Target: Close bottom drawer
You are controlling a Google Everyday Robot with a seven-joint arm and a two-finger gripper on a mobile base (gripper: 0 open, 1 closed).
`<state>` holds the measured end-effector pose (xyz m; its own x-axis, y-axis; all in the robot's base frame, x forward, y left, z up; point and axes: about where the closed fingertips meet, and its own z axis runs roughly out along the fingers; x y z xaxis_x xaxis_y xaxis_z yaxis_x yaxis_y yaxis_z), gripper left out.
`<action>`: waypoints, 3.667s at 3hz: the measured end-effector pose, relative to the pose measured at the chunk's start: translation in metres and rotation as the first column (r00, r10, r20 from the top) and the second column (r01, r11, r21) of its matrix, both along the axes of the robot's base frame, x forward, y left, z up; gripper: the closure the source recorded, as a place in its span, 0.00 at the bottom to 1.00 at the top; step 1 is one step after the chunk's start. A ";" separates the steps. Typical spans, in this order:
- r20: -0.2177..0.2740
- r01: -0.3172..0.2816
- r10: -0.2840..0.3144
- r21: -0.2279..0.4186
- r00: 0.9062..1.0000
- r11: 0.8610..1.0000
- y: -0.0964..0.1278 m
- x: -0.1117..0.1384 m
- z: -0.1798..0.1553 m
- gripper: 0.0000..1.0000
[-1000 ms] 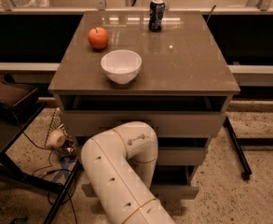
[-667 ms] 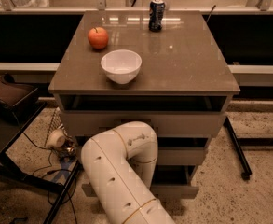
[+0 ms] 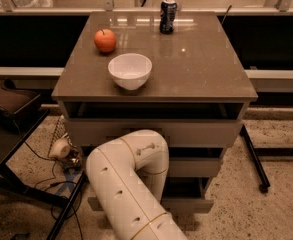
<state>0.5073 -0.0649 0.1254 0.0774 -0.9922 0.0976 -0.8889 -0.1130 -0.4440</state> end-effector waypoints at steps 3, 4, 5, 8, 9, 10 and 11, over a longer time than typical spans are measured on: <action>0.000 0.000 0.000 0.000 1.000 1.000 0.000 0.000 -0.001 0.62; -0.002 -0.002 0.002 0.007 1.000 1.000 0.001 -0.001 -0.001 0.34; -0.026 -0.044 0.048 0.122 0.999 0.992 0.028 -0.016 -0.005 0.55; 0.136 -0.174 0.156 0.133 0.978 0.976 0.075 -0.021 0.093 1.00; 0.270 -0.135 0.121 0.034 0.955 0.990 0.042 0.014 0.116 1.00; 0.381 -0.093 0.095 -0.023 0.920 0.995 0.016 0.041 0.129 1.00; 0.384 -0.094 0.095 -0.022 0.919 0.995 0.017 0.042 0.130 1.00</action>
Offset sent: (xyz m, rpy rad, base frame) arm 0.0000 0.0000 -0.0007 -0.0001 -0.0001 0.0000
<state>0.5489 -0.0483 0.2552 0.1266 -0.9818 0.1415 -0.6353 -0.1898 -0.7486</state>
